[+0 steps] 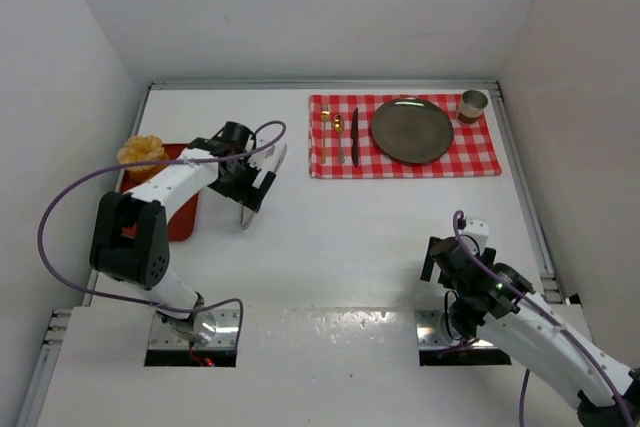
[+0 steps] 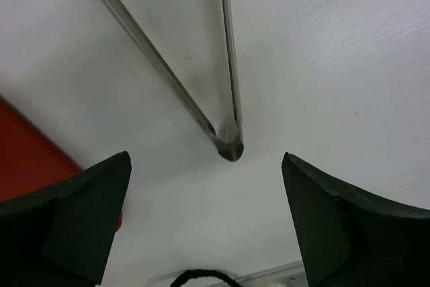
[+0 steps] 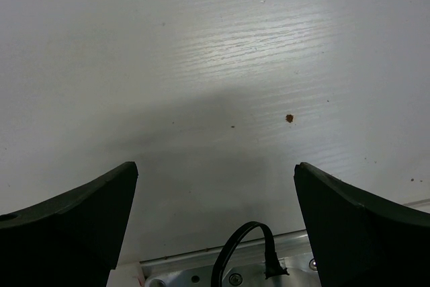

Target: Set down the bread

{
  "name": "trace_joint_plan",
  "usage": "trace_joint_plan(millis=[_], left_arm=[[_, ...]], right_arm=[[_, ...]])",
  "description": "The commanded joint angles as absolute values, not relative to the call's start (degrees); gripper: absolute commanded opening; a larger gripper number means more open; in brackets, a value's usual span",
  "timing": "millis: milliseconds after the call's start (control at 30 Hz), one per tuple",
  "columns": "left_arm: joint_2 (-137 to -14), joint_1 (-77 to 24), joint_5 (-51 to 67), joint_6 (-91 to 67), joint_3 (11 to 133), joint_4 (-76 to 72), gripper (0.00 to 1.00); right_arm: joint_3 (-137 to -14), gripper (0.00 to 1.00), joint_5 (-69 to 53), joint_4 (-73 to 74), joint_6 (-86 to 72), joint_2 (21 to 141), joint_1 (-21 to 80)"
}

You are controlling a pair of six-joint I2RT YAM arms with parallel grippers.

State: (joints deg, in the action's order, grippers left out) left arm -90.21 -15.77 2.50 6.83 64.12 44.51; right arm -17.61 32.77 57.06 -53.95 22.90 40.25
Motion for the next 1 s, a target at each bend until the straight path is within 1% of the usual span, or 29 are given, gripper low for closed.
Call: trace_joint_plan(millis=[0, 167, 267, 433, 467, 567, 600, 667, 700, 800, 867, 900, 967], left_arm=[[-93.8, -16.2, 3.2, 1.2, 65.4, 38.7, 1.00], [-100.6, -16.7, 4.9, 1.2, 66.0, 36.7, 1.00], [-105.9, -16.7, 1.9, 0.6, 68.5, 36.0, 1.00], [-111.3, -17.3, -1.0, 0.1, 73.0, 32.2, 1.00], [-112.1, -17.3, -2.0, -1.3, 73.6, 31.3, 0.96], [-114.1, -17.3, -3.4, -3.2, 75.7, 30.8, 0.90], [-114.9, -17.3, -3.4, -4.0, 75.7, 30.8, 0.85], [-114.9, -17.3, -3.4, -4.0, 75.7, 30.8, 0.77], [-114.3, -17.3, -3.4, -4.0, 75.2, 31.5, 0.68], [-111.3, -16.6, -4.0, -3.4, 75.1, 33.7, 0.56], [-109.8, -16.0, -3.3, -2.6, 79.2, 37.0, 0.56], [-109.0, -16.0, -2.5, -1.6, 81.3, 41.4, 0.56], [-106.4, -13.6, 2.5, 0.0, 89.6, 46.6, 0.55]], right_arm=[[-20.2, 0.99, 33.3, 56.7, -53.6, 23.6, 40.2], [-20.8, 0.99, 35.5, 57.9, -53.4, 23.5, 40.1], [-21.4, 0.99, 36.5, 58.4, -52.6, 23.1, 40.2], [-21.6, 0.99, 37.6, 58.5, -52.0, 23.1, 40.2], [-21.7, 0.99, 37.9, 58.6, -52.3, 23.3, 40.1], [-21.9, 0.99, 38.6, 58.9, -52.3, 22.9, 40.0], [-22.1, 0.99, 38.7, 58.5, -52.3, 23.1, 40.1], [-22.1, 0.99, 38.8, 59.2, -52.4, 22.9, 40.2], [-22.1, 0.99, 38.9, 59.5, -52.5, 22.8, 40.0], [-22.1, 0.99, 39.2, 60.3, -52.7, 22.1, 40.1], [-21.7, 0.99, 39.4, 60.2, -52.8, 21.7, 40.0], [-21.8, 0.99, 39.5, 60.1, -52.6, 21.5, 40.2], [-21.6, 0.99, 39.5, 60.0, -52.6, 21.3, 40.0]])
